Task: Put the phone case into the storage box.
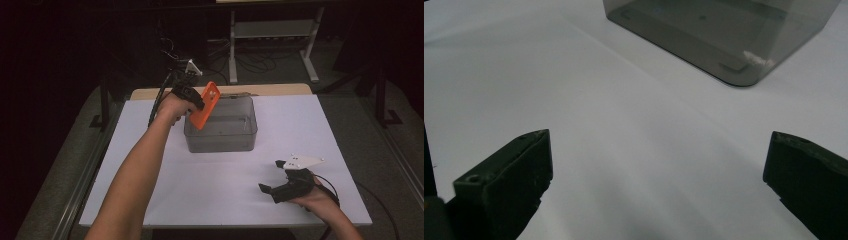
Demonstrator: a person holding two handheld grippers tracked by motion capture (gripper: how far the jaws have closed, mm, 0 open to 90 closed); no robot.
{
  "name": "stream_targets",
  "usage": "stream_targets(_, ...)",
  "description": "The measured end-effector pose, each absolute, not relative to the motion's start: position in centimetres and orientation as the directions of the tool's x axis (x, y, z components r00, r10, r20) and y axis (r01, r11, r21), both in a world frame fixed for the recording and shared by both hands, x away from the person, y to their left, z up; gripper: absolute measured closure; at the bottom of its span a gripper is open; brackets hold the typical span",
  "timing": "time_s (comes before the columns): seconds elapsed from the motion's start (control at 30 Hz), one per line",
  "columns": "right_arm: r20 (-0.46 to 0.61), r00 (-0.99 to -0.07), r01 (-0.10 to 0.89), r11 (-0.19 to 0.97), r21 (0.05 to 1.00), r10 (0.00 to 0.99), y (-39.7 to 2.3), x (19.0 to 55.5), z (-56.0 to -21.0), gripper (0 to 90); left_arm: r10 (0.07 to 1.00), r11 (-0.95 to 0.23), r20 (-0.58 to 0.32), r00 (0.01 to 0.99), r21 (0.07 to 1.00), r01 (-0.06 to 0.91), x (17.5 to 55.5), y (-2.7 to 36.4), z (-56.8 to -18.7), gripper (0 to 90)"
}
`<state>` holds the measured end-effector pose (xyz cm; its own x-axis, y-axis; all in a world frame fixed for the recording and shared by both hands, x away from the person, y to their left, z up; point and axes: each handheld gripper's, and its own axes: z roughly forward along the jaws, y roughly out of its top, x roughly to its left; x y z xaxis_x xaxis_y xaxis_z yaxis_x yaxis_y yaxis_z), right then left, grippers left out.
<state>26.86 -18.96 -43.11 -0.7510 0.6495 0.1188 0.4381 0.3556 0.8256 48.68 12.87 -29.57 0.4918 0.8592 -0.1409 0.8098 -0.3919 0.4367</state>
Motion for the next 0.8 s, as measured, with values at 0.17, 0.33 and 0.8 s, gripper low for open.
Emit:
stream_targets(0.17,0.115,-0.752,0.434,0.357,0.827,0.649,-19.0,26.9,-43.1,0.0,0.872,-0.376,-0.142,0.468,0.418,0.827,48.6,12.6,-29.6,79.6)
stream_targets(0.33,0.116,-0.752,0.434,0.356,0.828,0.649,-18.9,26.8,-43.1,0.0,0.882,-0.358,-0.150,0.447,0.405,0.841,48.5,12.2,-29.7,79.6)
stream_targets(0.8,0.116,-0.751,0.432,0.350,0.831,0.650,-19.0,26.8,-43.0,0.0,0.918,-0.285,-0.169,0.359,0.351,0.892,48.7,11.7,-30.5,79.5)
